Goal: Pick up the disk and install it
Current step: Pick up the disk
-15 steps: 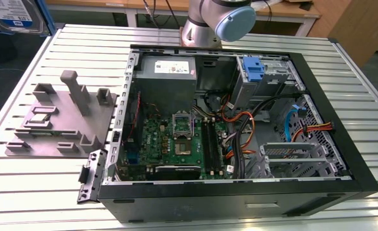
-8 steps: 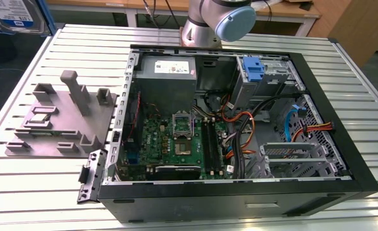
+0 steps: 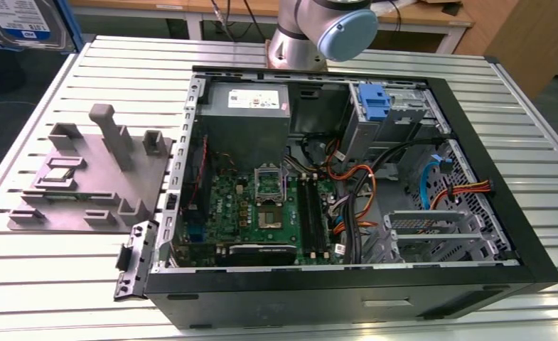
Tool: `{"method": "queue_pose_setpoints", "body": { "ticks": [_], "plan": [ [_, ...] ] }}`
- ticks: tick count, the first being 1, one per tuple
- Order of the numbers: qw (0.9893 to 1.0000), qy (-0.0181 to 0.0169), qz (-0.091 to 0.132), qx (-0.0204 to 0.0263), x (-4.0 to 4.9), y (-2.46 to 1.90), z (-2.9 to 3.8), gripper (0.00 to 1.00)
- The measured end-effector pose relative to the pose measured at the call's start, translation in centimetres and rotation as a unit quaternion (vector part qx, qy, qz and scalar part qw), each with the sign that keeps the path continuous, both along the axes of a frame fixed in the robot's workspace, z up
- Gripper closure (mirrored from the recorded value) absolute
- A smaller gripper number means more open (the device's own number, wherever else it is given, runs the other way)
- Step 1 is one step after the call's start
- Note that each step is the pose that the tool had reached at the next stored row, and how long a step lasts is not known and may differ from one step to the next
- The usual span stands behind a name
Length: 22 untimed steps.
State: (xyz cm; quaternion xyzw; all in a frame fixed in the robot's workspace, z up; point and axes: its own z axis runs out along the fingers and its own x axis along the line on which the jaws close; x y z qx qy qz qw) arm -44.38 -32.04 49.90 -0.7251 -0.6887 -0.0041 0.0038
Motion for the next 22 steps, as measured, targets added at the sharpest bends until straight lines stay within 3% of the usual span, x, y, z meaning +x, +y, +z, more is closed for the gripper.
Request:
{"method": "queue_pose_setpoints", "body": {
  "ticks": [14, 22],
  "plan": [
    [1.0, 0.0, 0.0, 0.0, 0.07, 0.0, 0.0, 0.64],
    [1.0, 0.0, 0.0, -0.0005, 0.64, -0.02, -0.01, 0.64]
  ]
}}
